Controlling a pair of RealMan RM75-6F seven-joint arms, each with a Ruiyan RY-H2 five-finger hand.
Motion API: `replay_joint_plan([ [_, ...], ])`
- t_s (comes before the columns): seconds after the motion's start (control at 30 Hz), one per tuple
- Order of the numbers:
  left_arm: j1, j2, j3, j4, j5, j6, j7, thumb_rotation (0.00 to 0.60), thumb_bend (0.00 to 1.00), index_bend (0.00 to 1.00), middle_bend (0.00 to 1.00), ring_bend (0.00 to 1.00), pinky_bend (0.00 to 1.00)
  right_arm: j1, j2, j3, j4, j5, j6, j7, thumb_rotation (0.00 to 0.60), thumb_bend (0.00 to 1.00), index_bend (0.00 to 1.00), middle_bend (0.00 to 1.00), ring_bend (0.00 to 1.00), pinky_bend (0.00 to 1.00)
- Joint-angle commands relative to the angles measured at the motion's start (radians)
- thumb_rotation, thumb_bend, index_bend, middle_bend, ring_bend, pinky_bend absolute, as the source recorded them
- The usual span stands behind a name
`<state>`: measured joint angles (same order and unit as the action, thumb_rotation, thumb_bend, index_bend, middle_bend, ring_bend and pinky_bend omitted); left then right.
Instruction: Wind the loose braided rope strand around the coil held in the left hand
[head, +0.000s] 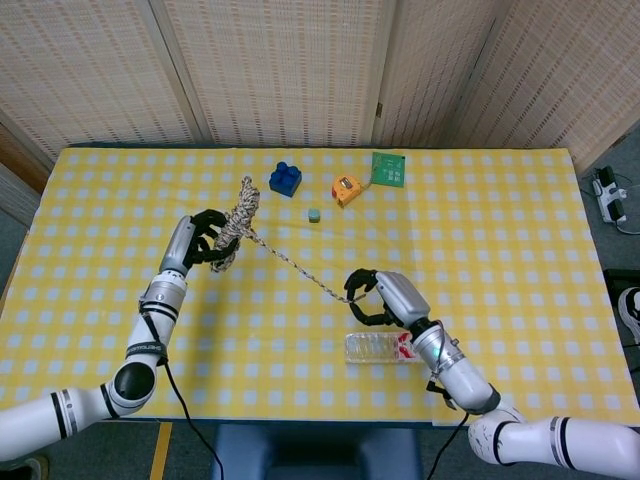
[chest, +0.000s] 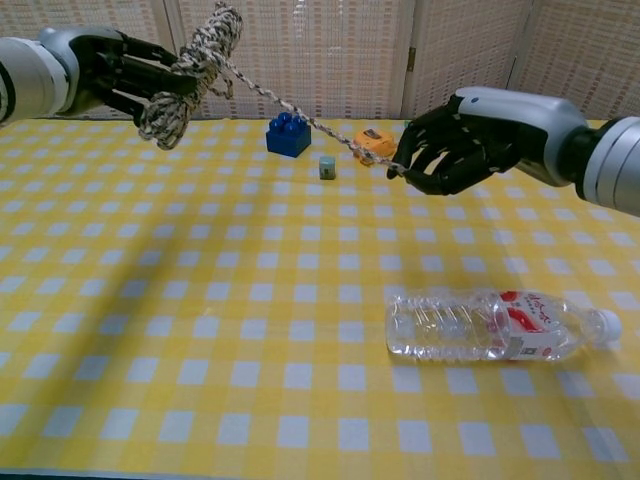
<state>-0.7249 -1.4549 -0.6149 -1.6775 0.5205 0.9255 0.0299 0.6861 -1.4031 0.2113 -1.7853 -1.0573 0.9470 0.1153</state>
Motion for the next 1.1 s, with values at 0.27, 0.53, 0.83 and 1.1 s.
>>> replay_joint_plan([
  [0.27,0.047,0.106,-0.002,-0.102,0.077,-0.061,-0.119,0.6,0.59,0.7,0.7,0.67,0.76,-0.001,-0.054,0.005,0.12,0.064,-0.045,0.02,0.6,0.61,0.62,0.4,0.35,0.36],
  [0.53,0.073,0.156,0.004,-0.157,0.172,-0.067,-0.203,0.6,0.59,0.7,0.7,0.67,0.76,0.01,-0.096,0.013,0.208,0.129,-0.08,0.003,0.6,0.62,0.62,0.4,0.35,0.36],
  [0.83,0.08,0.203,0.032,-0.202,0.252,-0.093,-0.264,0.6,0.59,0.7,0.7,0.67,0.76,0.02,-0.126,0.037,0.27,0.181,-0.098,-0.014,0.6,0.62,0.62,0.4,0.35,0.36],
  [1.1,0.069,0.209,0.103,-0.232,0.41,-0.137,-0.279,0.6,0.59,0.69,0.7,0.66,0.76,0.081,-0.141,0.132,0.248,0.278,-0.097,-0.051,0.6,0.62,0.62,0.4,0.36,0.36],
])
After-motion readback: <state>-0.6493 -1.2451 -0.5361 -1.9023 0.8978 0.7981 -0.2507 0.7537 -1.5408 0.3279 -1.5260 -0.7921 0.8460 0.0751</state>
